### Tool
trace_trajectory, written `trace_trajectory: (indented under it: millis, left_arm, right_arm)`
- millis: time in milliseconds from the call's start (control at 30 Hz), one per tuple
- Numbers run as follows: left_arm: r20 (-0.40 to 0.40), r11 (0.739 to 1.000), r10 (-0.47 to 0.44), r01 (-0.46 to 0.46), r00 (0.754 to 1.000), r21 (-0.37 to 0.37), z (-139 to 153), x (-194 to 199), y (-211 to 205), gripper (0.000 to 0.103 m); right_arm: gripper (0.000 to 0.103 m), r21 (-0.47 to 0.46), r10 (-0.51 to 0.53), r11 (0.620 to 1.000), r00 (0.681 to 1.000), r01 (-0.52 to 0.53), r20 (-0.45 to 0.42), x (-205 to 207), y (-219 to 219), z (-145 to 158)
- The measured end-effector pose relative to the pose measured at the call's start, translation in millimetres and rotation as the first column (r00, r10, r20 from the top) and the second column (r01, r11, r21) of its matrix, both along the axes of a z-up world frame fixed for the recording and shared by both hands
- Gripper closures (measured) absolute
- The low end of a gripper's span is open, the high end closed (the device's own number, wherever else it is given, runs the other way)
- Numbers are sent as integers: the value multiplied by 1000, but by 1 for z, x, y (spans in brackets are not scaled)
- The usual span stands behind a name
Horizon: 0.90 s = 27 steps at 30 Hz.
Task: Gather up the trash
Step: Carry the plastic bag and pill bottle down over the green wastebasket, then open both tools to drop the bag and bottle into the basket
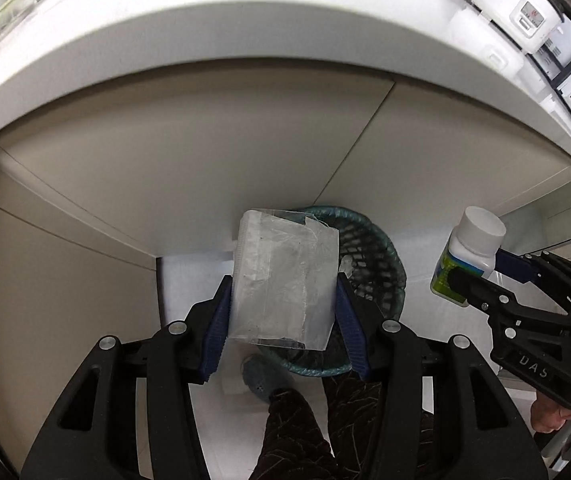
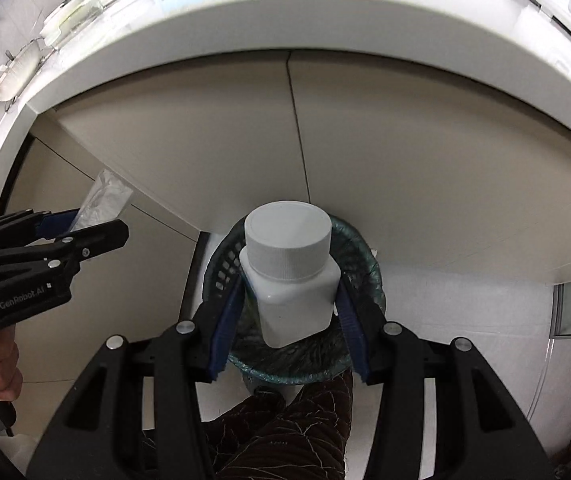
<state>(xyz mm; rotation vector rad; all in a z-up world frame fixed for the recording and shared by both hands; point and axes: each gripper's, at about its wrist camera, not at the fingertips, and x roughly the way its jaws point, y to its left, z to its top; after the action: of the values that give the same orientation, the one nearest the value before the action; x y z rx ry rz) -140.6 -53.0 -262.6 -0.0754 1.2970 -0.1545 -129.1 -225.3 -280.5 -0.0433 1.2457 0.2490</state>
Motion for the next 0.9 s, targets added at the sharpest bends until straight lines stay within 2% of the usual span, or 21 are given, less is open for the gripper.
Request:
trace_trajectory:
  millis: [133,367,500,767,900]
  left_arm:
    - [-15,1000,4,-4,1000,3,-7,0,-3,54]
    - [-24,1000,-1,2,1000,6,-10,5,-10,54]
    - [-24,1000,-11,11,1000,4,-12,5,-6,54]
    - [-45,999,-34,34,998,-8,-26,5,-12,54]
    - [-54,998,-59,58,997,-18,-32,6,-22,53]
  right_arm:
    - [58,-3,1,1000,1000,-1,-23,-2,1,-11]
    - [57,0,-2,1000,1000,2,-22,-3,1,-11]
    - [51,-6,-14,1000,1000,14,-8,0,0,-8]
    - [47,-14,-74,997,997,74,17,2,-17,7]
    - [38,-21,-96,995,995,97,34,1,-27,15]
